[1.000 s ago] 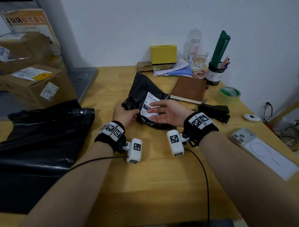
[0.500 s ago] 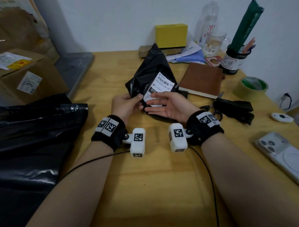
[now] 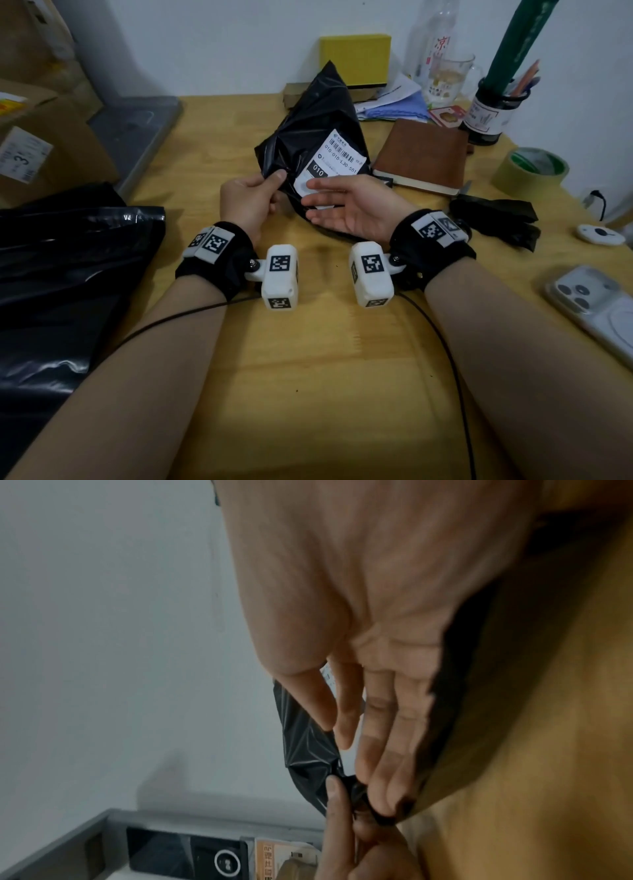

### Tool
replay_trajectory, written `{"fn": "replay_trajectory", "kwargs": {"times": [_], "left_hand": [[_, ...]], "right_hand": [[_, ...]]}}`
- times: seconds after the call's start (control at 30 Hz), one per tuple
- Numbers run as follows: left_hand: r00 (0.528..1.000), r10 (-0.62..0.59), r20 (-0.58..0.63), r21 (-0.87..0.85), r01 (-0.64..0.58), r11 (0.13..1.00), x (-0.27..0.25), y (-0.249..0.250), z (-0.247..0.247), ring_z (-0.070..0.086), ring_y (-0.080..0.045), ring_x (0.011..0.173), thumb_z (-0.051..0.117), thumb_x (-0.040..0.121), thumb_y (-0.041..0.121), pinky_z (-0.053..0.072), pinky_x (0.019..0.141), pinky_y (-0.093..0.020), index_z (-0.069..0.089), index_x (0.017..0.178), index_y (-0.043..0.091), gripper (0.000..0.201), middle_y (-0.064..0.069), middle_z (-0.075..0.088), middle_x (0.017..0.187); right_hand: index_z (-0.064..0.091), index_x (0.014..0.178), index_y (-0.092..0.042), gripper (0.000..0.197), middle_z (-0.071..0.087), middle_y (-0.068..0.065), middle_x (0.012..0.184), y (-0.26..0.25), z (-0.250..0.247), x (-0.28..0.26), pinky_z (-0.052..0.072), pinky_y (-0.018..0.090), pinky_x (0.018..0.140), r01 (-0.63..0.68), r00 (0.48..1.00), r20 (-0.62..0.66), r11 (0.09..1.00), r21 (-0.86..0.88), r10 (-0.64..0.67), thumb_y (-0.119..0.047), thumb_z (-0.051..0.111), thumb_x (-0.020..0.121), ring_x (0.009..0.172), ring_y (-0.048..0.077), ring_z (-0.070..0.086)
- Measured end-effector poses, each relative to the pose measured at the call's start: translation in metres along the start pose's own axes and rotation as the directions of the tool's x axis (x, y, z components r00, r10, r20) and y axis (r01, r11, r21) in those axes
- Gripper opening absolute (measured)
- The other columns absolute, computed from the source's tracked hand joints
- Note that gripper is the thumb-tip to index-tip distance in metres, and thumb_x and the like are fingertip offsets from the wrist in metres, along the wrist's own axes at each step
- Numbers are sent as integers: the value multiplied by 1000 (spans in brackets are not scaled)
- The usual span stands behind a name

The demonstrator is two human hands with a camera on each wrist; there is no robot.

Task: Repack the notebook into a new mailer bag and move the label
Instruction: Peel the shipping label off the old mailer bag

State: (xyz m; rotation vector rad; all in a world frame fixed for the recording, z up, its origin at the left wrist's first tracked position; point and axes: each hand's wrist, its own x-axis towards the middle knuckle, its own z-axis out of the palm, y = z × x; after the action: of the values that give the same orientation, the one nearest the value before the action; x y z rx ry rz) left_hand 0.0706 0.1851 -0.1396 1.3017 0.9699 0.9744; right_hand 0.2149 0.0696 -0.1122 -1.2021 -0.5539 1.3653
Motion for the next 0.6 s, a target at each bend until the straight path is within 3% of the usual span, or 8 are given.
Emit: {"fn": "replay_trajectory", "kwargs": {"times": [0.23,0.37,0.43,0.5,0.6], "left_hand": [[999,33,-7,-219,-34,975,-4,8,1,51,-8,57,73,89,28,34,42,-20,67,72,20,19,5,56,62],[997,48,64,-371,-21,928,-8,14,0,50,-7,56,68,92,32,29,38,-18,65,85,18,17,-3,59,80],[992,56,111,-435,-2,900,-11,16,0,48,-7,54,65,94,33,27,36,-17,65,89,17,16,-8,59,87],[986,50,159,-510,38,859,-12,18,0,44,-4,50,63,96,30,25,34,-15,64,91,18,13,-3,58,83],[975,47,216,-609,97,788,-11,21,-1,41,-2,49,62,97,24,22,35,-15,60,91,20,7,6,54,81]], "right_hand": [[67,124,-11,27,75,7,108,-8,9,-2,58,38,85,157,987,-6,961,-230,-162,-18,56,101,88,27,71],[69,123,-10,25,75,8,103,-9,17,-4,57,33,73,221,975,28,947,-235,-220,-17,56,102,81,23,68],[69,122,-9,24,75,8,102,-11,18,-5,55,33,73,267,964,38,939,-217,-265,-15,57,102,81,23,66],[70,121,-11,23,75,8,106,-13,19,-6,56,34,76,307,952,56,930,-204,-302,-14,59,101,87,25,66],[72,118,-14,22,76,6,109,-15,21,-5,57,27,77,351,935,37,909,-226,-352,-10,64,97,88,19,70]]}}
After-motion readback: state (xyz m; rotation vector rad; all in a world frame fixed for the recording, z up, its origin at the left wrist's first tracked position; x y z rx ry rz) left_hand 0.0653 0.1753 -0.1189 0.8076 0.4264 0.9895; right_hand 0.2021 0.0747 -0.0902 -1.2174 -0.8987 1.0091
